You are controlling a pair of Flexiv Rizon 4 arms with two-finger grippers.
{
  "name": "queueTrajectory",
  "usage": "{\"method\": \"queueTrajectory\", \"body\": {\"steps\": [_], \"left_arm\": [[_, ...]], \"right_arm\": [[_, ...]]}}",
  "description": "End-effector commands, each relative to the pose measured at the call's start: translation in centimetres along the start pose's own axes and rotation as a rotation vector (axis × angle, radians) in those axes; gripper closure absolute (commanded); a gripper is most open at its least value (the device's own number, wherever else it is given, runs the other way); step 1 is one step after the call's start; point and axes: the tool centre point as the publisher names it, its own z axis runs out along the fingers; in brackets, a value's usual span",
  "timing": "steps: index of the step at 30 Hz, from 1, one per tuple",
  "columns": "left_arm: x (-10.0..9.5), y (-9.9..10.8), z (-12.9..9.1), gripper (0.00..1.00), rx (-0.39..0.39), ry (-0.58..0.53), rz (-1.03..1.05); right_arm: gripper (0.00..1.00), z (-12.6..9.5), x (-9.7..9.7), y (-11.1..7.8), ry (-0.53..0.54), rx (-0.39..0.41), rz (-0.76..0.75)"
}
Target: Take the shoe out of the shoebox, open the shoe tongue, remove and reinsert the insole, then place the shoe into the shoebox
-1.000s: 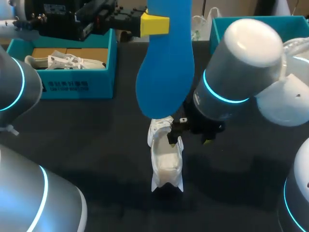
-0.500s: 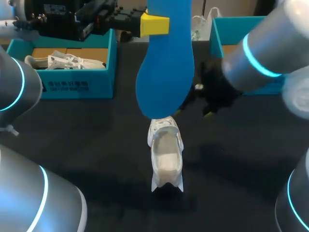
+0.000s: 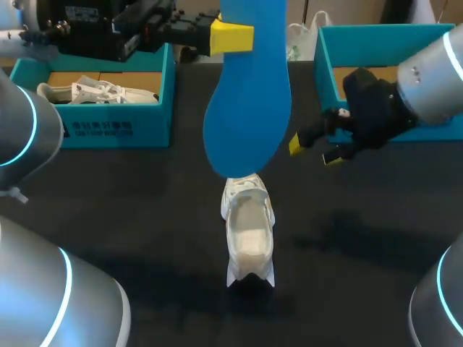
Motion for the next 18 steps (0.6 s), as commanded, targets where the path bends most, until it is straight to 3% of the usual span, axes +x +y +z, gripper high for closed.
{"method": "queueTrajectory", "body": {"steps": [1,8,18], "left_arm": [[-0.2,0.0,0.1,1.00,0.000,0.004,0.001],[-0.2,0.0,0.1,1.00,0.000,0.004,0.001],[-0.2,0.0,0.1,1.00,0.000,0.004,0.001]], "right_arm": [[0.00,-0.2,-0.3,0.3,0.224,-0.012,0.001],[0.00,-2.3,0.0,0.7,0.363,-0.011,0.021],[0.00,-4.0,0.1,0.6,0.405,0.011,0.036]]}}
